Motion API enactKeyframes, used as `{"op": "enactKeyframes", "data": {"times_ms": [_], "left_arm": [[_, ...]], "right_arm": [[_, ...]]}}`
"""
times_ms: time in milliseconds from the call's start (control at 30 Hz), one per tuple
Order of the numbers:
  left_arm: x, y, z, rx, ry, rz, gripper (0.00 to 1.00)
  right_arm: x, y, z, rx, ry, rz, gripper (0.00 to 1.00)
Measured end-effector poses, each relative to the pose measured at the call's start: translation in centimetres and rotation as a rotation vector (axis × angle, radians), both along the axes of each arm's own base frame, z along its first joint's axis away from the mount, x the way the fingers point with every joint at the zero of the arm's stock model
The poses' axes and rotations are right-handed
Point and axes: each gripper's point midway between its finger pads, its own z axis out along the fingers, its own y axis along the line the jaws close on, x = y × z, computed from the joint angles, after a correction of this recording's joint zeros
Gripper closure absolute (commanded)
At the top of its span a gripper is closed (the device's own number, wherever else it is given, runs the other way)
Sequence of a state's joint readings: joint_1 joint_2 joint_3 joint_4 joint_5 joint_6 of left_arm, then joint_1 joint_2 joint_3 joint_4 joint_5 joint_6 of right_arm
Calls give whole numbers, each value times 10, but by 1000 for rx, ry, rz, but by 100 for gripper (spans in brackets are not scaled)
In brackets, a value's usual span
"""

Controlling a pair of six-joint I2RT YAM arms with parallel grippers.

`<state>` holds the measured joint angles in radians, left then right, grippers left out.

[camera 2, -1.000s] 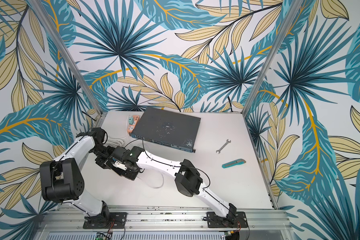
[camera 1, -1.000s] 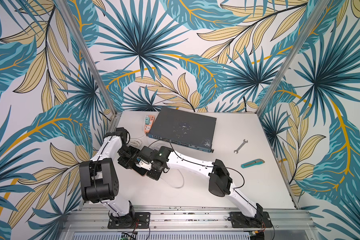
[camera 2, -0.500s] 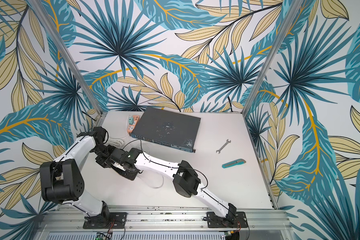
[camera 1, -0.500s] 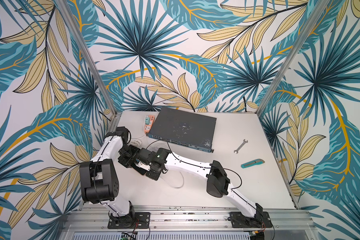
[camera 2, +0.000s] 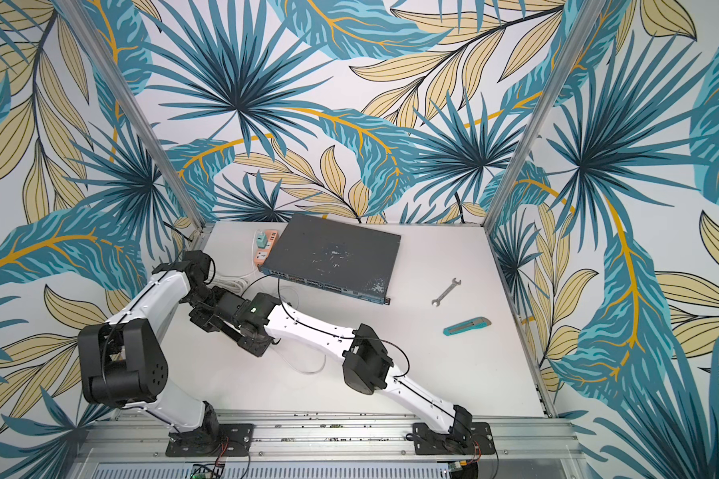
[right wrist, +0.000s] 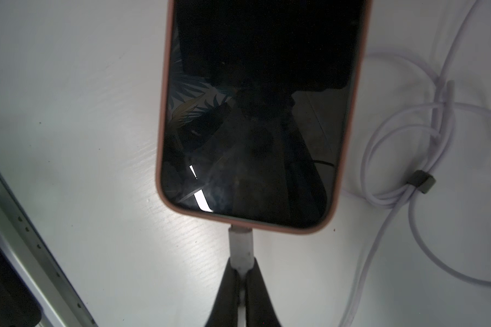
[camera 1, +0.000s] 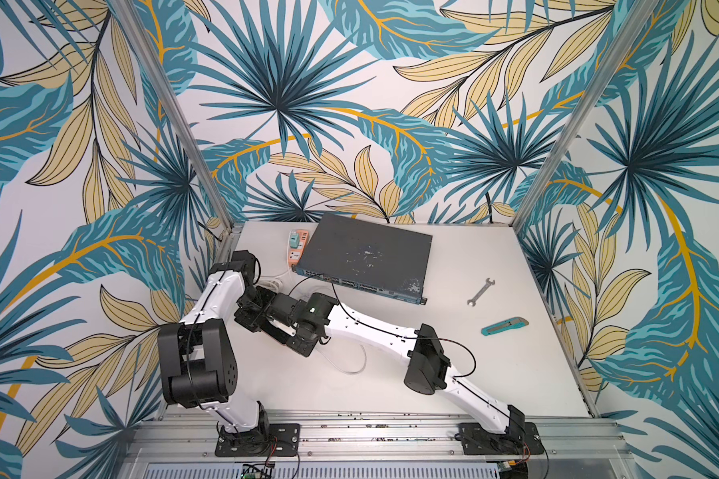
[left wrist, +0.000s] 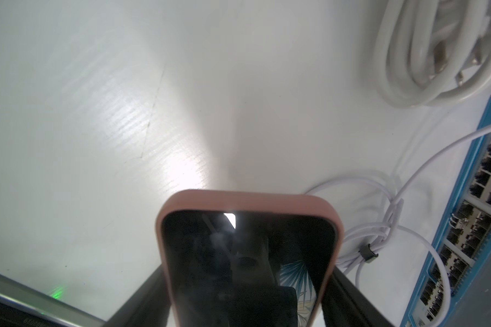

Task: Plug the charging cable into the phone
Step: Insert the charging cable into the phone, then place the phone at the center of the board.

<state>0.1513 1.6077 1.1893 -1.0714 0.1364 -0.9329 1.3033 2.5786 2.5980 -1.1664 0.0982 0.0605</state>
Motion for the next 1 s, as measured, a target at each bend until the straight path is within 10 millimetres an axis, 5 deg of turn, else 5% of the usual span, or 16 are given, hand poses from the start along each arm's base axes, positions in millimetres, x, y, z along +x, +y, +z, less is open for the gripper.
{"op": "enactKeyframes", "data": {"times_ms": [500,533,633,667,867,1000], "left_arm": [[-3,6,4,32,-29,32,100],[-4,6,3,30,-30,33,100],[-6,2,2,12,-28,32,100],[-8,1,1,9,-21,33,100],[-22,-1,-10,10,25,22,100],[-28,0,-19,17,47,25,100]], "right_arm": [[-4,12,3,52,57,-67,100],[-4,11,2,49,59,-68,89],[-4,15,3,70,70,-74,10],[-4,18,7,85,73,-74,2],[22,17,48,170,27,-111,0],[73,-9,106,268,-14,-205,0]]}}
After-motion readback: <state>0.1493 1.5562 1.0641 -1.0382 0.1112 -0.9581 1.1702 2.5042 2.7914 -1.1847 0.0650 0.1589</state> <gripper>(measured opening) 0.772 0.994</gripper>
